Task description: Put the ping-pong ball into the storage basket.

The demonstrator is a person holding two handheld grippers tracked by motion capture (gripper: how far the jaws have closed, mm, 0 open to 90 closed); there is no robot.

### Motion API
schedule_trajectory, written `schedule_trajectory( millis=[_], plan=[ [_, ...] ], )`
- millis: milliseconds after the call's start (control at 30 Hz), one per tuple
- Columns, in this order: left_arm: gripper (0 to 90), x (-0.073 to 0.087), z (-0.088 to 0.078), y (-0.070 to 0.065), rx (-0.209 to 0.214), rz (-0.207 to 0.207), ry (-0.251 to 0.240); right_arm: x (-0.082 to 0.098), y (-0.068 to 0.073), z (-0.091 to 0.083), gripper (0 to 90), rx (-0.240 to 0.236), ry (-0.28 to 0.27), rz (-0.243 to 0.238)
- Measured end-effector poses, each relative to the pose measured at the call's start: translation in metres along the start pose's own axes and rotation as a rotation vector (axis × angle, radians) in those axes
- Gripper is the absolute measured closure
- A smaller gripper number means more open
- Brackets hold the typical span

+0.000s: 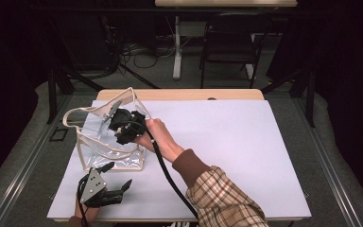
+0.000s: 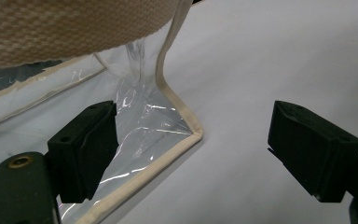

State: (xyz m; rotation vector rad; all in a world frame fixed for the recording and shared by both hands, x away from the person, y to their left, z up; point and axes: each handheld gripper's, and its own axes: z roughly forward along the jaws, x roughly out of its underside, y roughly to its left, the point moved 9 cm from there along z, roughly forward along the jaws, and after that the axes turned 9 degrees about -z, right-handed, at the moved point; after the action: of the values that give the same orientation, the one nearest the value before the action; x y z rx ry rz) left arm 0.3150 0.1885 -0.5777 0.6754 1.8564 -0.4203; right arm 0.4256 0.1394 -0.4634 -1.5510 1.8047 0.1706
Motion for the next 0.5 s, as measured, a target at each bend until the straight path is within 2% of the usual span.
schedule_trajectory(
  millis=[133,233,267,300,333,367,400,500],
  plan=[
    [16.0,0.0,0.0,0.0,0.0,0.0,0.0,0.0,0.0,0.001,48.1,0.002,0.003,0.003],
    [16.0,0.0,0.0,0.0,0.0,-0.001,-0.001,0.0,0.0,0.001,40.0,0.003,0.005,0.01],
    [16.0,0.0,0.0,0.0,0.0,0.0,0.0,0.0,-0.001,-0.001,33.2,0.008,0.0,0.018],
    [16.0,0.0,0.0,0.0,0.0,0.0,0.0,0.0,-0.001,-0.001,33.2,0.008,0.0,0.018],
    [16.0,0.0,0.0,0.0,-0.001,-0.001,-0.001,0.0,-0.004,-0.005,29.1,0.016,-0.014,0.03],
    [16.0,0.0,0.0,0.0,-0.001,-0.002,-0.001,0.0,-0.004,-0.005,29.1,0.016,-0.014,0.03],
    [16.0,0.0,0.0,0.0,0.0,-0.002,-0.001,0.0,-0.005,-0.01,24.2,0.011,-0.028,0.041],
    [16.0,0.0,0.0,0.0,-0.001,-0.002,0.0,0.001,-0.006,-0.015,19.7,0.009,-0.044,0.051]
  ],
)
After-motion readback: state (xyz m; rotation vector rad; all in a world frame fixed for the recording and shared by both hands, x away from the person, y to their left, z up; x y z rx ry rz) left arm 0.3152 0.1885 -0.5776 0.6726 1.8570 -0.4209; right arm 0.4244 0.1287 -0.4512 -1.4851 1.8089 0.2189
